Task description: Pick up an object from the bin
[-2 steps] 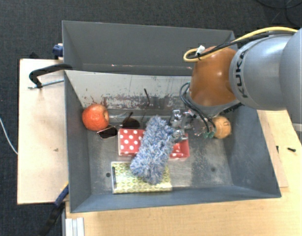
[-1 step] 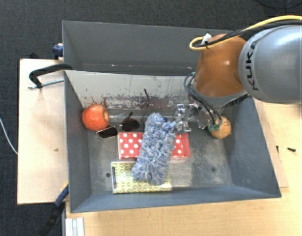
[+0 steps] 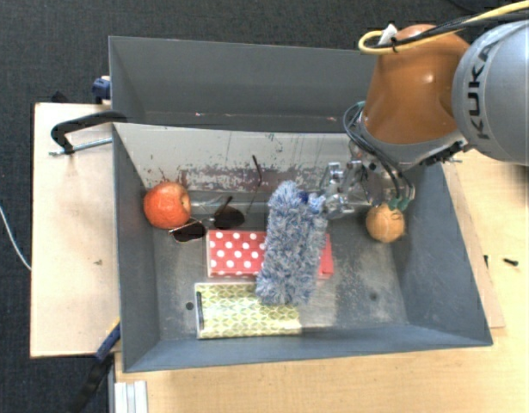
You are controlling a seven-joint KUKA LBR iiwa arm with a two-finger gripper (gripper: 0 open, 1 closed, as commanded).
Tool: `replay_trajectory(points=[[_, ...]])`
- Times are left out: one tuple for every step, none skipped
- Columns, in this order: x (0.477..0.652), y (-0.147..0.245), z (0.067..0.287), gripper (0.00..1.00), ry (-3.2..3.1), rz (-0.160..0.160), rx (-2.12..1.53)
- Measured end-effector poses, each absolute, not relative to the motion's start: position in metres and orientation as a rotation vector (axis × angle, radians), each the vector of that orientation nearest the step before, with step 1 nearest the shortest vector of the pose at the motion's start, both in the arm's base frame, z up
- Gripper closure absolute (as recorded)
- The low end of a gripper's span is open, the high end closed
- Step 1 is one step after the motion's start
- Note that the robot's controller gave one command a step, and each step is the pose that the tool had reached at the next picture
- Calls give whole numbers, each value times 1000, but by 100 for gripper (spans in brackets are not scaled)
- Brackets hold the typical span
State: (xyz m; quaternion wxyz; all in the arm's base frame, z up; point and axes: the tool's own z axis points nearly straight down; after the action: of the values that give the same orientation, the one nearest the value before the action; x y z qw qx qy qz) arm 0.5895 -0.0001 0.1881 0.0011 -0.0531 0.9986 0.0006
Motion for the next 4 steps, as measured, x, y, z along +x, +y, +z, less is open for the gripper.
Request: replay_trajectory(points=[[596,4,176,100,3121,0,-126],[595,5,159,100,3129,2,-119],[589,3,160,100,3119,0,-350],[593,8,190,100,3063,1,-676]])
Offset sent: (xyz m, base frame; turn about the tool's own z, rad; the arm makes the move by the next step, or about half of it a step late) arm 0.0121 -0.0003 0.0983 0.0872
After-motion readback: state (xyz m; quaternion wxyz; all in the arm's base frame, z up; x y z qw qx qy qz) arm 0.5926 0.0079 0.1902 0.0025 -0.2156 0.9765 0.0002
